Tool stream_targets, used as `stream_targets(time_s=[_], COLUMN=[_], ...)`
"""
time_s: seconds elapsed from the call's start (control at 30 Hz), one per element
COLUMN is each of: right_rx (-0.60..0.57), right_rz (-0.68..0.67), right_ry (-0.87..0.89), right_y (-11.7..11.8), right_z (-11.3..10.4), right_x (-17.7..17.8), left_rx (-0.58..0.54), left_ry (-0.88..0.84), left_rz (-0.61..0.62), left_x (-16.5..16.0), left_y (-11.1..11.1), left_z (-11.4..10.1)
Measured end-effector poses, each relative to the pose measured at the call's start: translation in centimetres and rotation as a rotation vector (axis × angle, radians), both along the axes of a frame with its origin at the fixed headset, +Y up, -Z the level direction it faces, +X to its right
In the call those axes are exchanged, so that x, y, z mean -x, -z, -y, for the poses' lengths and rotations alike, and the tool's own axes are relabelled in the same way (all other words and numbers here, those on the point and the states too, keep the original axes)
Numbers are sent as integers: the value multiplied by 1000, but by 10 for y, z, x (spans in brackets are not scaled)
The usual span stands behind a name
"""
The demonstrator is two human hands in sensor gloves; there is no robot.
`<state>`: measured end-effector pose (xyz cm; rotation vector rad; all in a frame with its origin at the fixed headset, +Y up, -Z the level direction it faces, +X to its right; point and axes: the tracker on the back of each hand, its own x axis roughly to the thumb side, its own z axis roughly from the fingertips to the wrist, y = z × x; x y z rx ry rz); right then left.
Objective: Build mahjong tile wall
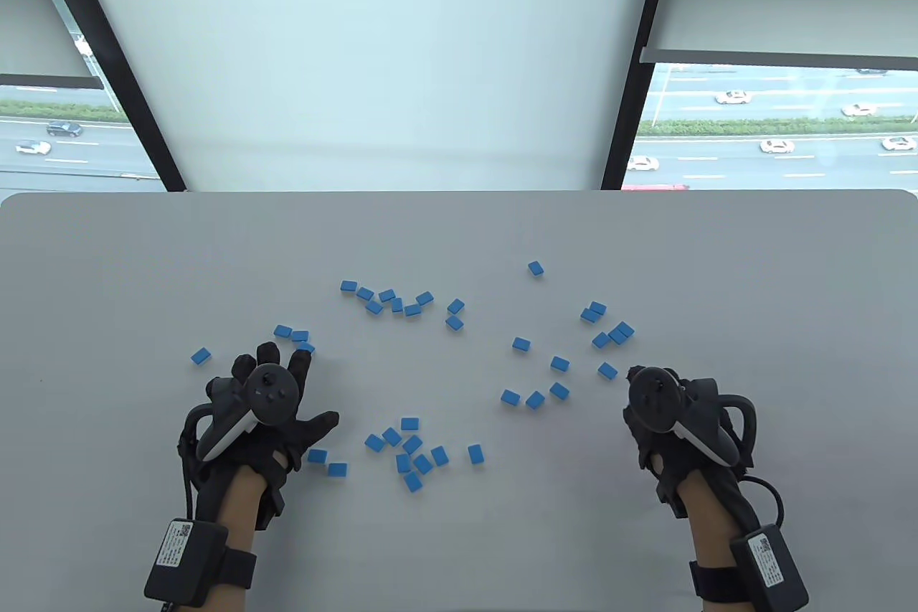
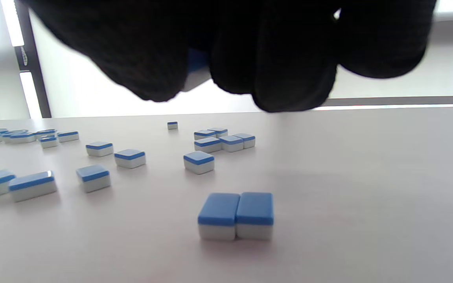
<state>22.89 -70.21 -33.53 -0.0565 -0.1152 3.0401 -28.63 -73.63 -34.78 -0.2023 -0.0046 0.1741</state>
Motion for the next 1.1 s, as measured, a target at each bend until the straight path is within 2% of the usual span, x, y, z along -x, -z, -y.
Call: stream_targets(time_s=[0.2,0.33,0.53,0.97,1.1], right_rx=[85,229,315,348,296], right_rz=[128,141,143,90,58], right_ry=[23,30,30,39,33], right_y=[6,13,19,20,14], right_z=[13,32,49,51,32], right_x=[-32,-39,-42,-33,-29], left_rx=[-3,0,7,11,10], left_ry=[-4,-4,-8,0,-2], left_rz=[0,-1,-9,-9,-5], left_x=[0,1,2,2,2], left_y=[0,0,0,0,1], left_z=[0,0,1,1,1])
